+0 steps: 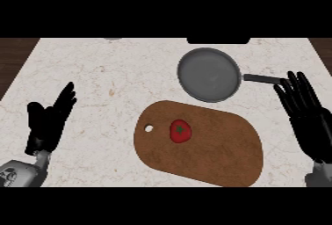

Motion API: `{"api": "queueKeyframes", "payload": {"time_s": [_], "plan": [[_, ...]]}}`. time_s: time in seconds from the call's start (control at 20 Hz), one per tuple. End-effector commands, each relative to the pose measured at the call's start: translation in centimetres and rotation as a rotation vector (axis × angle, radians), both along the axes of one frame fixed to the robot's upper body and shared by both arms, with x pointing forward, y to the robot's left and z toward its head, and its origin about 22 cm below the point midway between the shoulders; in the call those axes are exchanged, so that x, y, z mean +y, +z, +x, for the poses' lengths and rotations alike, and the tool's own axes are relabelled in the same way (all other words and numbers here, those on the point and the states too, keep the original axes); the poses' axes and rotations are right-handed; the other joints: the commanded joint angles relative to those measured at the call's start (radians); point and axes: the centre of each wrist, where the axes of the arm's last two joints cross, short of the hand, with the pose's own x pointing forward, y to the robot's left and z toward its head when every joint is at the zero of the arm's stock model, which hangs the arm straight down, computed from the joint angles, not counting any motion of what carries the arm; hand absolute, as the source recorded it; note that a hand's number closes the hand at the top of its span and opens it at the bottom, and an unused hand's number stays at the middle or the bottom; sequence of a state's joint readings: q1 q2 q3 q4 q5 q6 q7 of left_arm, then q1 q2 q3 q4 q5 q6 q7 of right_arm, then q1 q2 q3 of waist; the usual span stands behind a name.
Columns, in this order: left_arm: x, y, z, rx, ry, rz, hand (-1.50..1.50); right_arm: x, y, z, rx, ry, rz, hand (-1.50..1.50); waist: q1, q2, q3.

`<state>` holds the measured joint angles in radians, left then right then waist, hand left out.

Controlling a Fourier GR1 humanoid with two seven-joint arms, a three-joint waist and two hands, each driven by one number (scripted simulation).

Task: Pick the tomato from the cutting board and place it in the pan

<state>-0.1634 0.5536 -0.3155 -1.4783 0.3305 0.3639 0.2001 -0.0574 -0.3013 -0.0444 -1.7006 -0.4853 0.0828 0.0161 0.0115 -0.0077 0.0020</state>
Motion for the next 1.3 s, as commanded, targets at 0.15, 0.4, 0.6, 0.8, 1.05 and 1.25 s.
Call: {"api": "queueKeyframes", "payload": {"time_s": [0.15, 0.4, 0.6, 0.8, 1.05, 1.25], "plan": [[-2.4, 2.3, 0.5, -0.127, -0.174, 0.028, 0.0, 2.8, 0.0, 4.6, 0.273, -0.109, -0.245, -1.5, 0.03, 0.013, -0.005], [-4.2, 2.7, 0.7, -0.143, -0.298, 0.029, 0.0, -0.9, -1.3, 4.1, 0.328, -0.239, -0.962, 1.5, 0.061, 0.027, -0.018], [-4.0, 2.3, 1.1, -0.136, -0.295, 0.023, 0.0, 9.7, -6.4, 3.4, 0.323, -0.419, -0.729, -1.5, 0.01, 0.013, -0.004], [-3.7, 2.5, 0.8, -0.122, -0.269, 0.005, 0.0, 13.7, -6.2, 2.4, 0.408, -0.285, -0.839, -1.5, -0.007, 0.006, -0.003], [-2.5, 0.6, 0.8, -0.11, -0.272, 0.022, 0.0, 13.0, -2.2, 4.5, 0.533, -0.179, -1.158, -1.5, -0.009, 0.005, -0.006], [-4.1, 2.6, 1.0, -0.129, -0.308, -0.008, 0.0, 16.6, 1.5, 7.2, 0.657, -0.051, -1.28, -1.5, 0.012, 0.007, -0.004]]}}
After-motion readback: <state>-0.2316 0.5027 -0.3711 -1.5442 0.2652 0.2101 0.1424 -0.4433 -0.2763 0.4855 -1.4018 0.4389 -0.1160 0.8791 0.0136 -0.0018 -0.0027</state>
